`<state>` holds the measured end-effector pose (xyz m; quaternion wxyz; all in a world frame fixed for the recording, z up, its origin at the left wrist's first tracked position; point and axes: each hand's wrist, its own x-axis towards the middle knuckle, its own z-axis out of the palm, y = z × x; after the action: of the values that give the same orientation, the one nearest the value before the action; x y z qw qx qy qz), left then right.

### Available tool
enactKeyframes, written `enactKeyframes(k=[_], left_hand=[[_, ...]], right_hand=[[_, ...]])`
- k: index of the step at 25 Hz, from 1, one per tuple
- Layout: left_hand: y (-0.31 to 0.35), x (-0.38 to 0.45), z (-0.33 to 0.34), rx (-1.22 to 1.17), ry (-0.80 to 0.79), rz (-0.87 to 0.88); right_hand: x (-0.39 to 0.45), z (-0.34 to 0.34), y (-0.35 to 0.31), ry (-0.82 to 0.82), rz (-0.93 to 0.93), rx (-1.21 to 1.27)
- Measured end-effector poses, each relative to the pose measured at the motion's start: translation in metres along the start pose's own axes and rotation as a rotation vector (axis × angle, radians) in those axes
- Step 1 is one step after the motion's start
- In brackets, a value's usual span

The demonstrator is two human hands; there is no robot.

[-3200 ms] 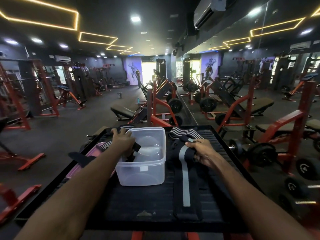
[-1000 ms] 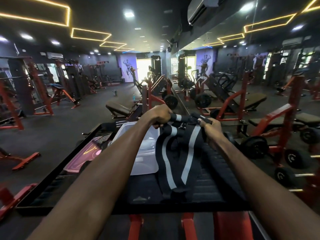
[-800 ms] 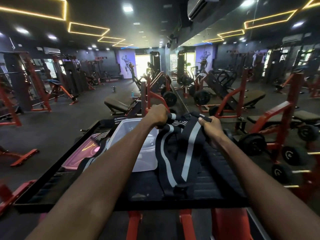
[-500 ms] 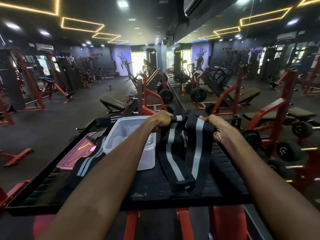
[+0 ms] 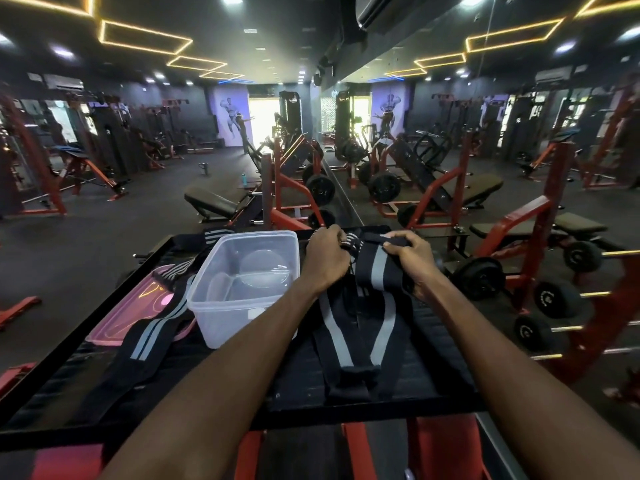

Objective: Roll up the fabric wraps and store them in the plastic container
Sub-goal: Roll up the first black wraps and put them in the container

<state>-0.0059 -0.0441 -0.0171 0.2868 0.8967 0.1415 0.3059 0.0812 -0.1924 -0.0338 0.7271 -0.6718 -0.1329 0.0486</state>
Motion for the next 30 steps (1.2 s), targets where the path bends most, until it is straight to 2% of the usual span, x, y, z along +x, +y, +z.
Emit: enactKeyframes(k=[2,4,5,6,7,9,11,12,14,17,19,21,25,28,30], left_hand=[[0.005,-0.008,0.007,-0.345,-0.025,-0.121],[0.009,-0.019,0.014,-0.684,-0.305,-0.355],[0.011,-0.026,0.015,-0.737,-0.462,-0.428],[0.010,-0.031,0.016,-0.694,-0.543,-0.447],[0.010,-0.033,0.016,-0.610,-0.557,-0.419],[0.010,-0.027,0.012,-0.450,-0.470,-0.312],[0.012,-0.020,0.006,-0.464,-0.397,-0.238],[0.013,-0.019,0.003,-0.510,-0.409,-0.239],[0.014,-0.020,0.002,-0.594,-0.477,-0.329],[0.001,-0.028,0.008,-0.736,-0.669,-0.634],[-0.007,-0.032,0.013,-0.806,-0.763,-0.690],[-0.010,-0.033,0.019,-0.858,-0.707,-0.676],[-0.013,-0.020,0.039,-1.118,-0.394,-0.672],[-0.020,-0.016,0.052,-1.034,-0.188,-0.658],[-0.026,-0.016,0.059,-0.948,-0.138,-0.601]], right_hand=[[0.006,0.005,-0.005,0.050,-0.010,0.037],[0.012,0.008,-0.010,0.109,-0.001,0.063],[0.016,0.009,-0.011,0.132,-0.002,0.060],[0.019,0.010,-0.010,0.144,-0.013,0.043],[0.022,0.010,-0.009,0.144,-0.026,0.021],[0.022,0.009,-0.009,0.140,-0.041,0.008],[0.021,0.006,-0.010,0.119,-0.037,0.038],[0.020,0.005,-0.012,0.098,-0.030,0.065],[0.020,0.007,-0.012,0.049,0.017,0.122],[0.020,0.009,0.006,-0.018,0.107,0.057],[0.017,0.007,0.023,-0.076,0.159,0.005],[0.013,0.003,0.036,-0.108,0.223,0.033],[0.002,0.001,0.038,-0.230,0.283,0.141],[0.000,0.004,0.038,-0.277,0.207,0.016],[-0.001,0.002,0.039,-0.271,0.153,-0.046]])
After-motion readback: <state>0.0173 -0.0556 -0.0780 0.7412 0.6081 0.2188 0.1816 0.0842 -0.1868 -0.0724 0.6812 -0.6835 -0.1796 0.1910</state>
